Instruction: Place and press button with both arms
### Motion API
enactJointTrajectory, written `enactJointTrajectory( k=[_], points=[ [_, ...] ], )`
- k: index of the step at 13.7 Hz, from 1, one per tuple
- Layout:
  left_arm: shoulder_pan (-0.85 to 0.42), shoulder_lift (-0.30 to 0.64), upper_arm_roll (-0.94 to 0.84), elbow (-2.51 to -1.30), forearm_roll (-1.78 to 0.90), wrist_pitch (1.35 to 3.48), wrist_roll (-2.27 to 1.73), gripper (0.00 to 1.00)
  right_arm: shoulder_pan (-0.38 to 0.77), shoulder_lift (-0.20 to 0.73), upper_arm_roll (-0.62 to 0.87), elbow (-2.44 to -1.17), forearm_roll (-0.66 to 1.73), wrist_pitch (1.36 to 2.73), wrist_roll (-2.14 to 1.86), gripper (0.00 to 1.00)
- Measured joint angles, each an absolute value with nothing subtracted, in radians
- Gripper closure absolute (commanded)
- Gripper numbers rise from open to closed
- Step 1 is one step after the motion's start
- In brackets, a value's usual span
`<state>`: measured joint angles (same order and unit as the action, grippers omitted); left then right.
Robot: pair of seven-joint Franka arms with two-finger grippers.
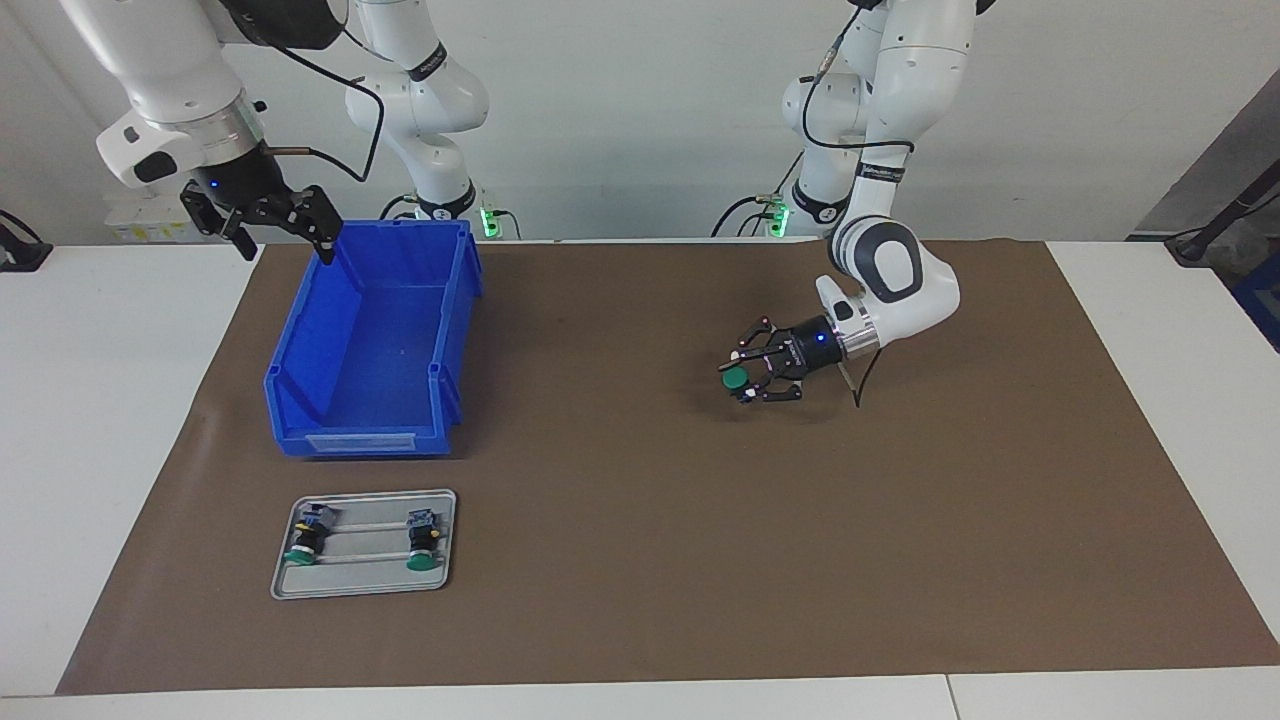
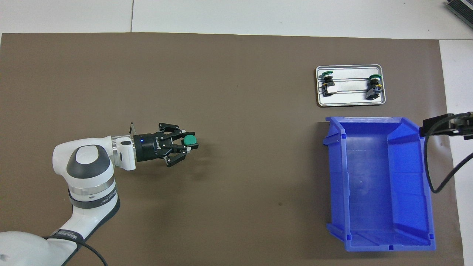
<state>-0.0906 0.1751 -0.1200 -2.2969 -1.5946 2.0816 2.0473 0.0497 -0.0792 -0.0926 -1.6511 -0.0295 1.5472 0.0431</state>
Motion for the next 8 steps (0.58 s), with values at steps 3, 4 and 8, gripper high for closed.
enactJointTrajectory(
  k=[3, 4, 8],
  points=[
    [-0.062, 0.175, -0.12, -2.323, -1.643, 2.04, 2.085, 0.98, 0.05, -0.079, -0.093, -1.651, -0.029, 1.547, 0.043, 0.0],
    [-0.062, 0.175, -0.122, -2.331, -1.661, 2.027, 2.091, 0.98, 0.05, -0.079, -0.093, -1.651, -0.029, 1.547, 0.043, 0.0],
    [-0.062, 0.182, -0.125, -2.341, -1.727, 2.003, 2.097, 1.0, 0.05, -0.079, -0.093, -1.651, -0.029, 1.547, 0.043, 0.0]
  ],
)
